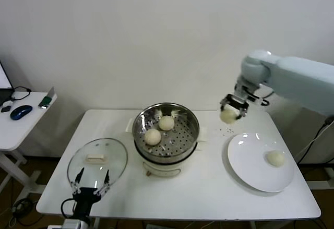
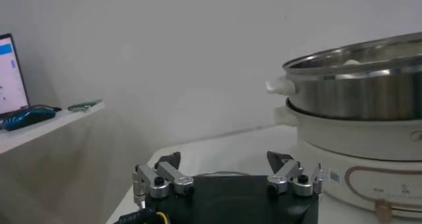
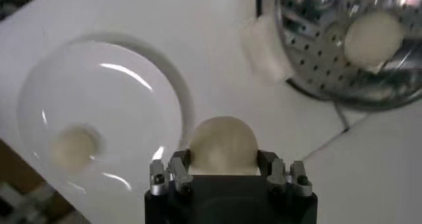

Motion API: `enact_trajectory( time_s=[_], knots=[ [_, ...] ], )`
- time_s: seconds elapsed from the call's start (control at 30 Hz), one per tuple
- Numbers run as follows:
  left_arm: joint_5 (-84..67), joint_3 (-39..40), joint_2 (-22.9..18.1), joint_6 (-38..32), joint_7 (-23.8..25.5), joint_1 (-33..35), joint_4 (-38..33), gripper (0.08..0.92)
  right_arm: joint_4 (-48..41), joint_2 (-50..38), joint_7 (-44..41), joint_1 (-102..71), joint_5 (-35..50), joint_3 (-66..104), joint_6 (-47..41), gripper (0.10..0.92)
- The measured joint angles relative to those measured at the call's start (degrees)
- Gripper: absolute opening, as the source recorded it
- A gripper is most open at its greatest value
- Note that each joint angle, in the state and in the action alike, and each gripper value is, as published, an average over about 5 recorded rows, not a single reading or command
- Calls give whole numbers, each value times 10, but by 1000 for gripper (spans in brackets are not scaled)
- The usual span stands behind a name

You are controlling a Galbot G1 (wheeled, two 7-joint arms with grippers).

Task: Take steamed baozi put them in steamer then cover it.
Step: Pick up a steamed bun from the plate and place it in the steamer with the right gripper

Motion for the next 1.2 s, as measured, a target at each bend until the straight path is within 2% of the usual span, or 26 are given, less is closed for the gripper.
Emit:
enact_trajectory(
  time_s=[0.27,0.5,1.2],
  knots=[
    [-9,-1,8,8,3,-3,-10,823,-3,111,6,-16,-55,24,52,662],
    [-19,-3,16,8,4,0,-10,823,8,174,5,-43,-68,27,68,665],
    [-31,-8,19,7,4,-2,6,823,36,214,-12,-78,-17,-14,59,664]
  ],
)
